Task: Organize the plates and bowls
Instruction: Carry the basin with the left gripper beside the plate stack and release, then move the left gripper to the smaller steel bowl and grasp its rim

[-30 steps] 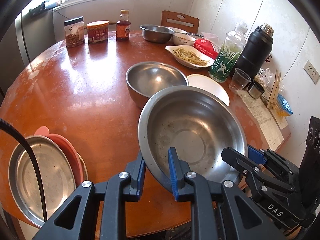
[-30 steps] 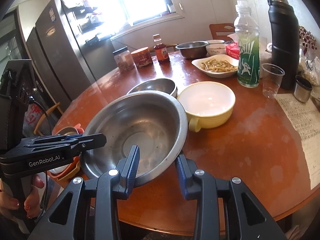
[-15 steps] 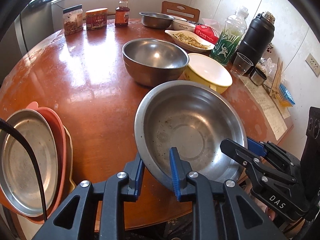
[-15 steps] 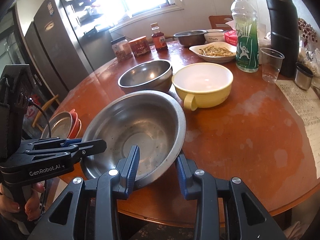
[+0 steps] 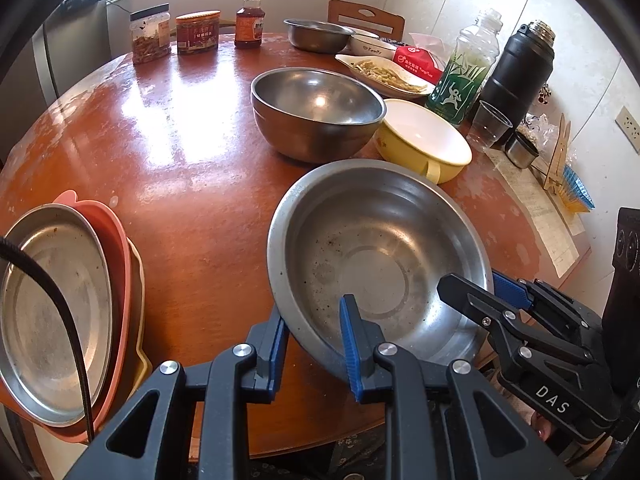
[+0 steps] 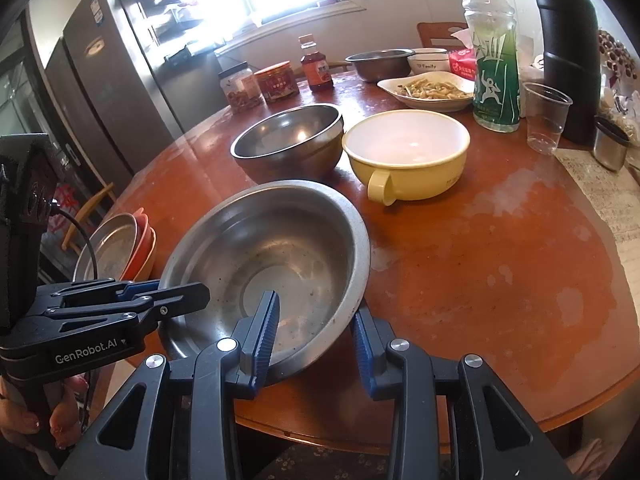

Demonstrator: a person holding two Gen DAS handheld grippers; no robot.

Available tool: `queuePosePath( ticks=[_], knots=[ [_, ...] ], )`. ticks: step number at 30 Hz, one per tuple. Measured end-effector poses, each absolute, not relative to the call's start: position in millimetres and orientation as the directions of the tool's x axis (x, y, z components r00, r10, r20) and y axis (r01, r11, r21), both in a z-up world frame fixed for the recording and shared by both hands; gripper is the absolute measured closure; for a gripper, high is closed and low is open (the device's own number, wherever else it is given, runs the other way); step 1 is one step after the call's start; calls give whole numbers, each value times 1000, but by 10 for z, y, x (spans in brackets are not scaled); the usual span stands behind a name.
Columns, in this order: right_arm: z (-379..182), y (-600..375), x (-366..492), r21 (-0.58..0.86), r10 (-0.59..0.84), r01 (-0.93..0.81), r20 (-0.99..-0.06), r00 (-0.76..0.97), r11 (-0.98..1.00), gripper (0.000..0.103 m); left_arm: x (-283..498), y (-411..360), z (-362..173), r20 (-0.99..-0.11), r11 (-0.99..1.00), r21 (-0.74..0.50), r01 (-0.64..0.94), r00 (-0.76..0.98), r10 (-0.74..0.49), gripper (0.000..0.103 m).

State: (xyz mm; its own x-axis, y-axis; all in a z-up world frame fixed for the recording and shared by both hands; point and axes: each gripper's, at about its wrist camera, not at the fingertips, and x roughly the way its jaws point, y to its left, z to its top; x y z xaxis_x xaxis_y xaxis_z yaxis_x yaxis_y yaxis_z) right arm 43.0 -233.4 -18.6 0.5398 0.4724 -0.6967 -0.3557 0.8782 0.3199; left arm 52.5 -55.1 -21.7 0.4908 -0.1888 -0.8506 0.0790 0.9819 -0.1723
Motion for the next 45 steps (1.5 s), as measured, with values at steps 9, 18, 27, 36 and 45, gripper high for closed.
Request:
queuePosePath(
  ticks=[9, 18, 27, 36, 45],
  knots=[
    [-189, -2313, 456, 312, 465, -353, -694, 549, 882, 65, 521, -542, -231, -849, 983, -169, 77, 495, -184, 77],
    [-178, -2336, 497, 334, 474, -340, -691, 546, 879, 63, 553, -509, -228, -853, 983, -172, 65, 490, -182, 72],
    [-133, -2384, 506, 340, 466, -320, -680, 566, 884, 57, 556, -439, -221, -855, 984, -174, 41, 490, -172, 66],
    [55, -2493, 561, 338, 445, -289, -653, 613, 895, 54, 545, -345, -45, -830, 982, -188, 29, 530, -175, 52],
    [292, -2491, 687, 316, 431, -293, -633, 643, 902, 54, 643, -266, 178, -815, 980, -197, 18, 552, -174, 52]
  ],
)
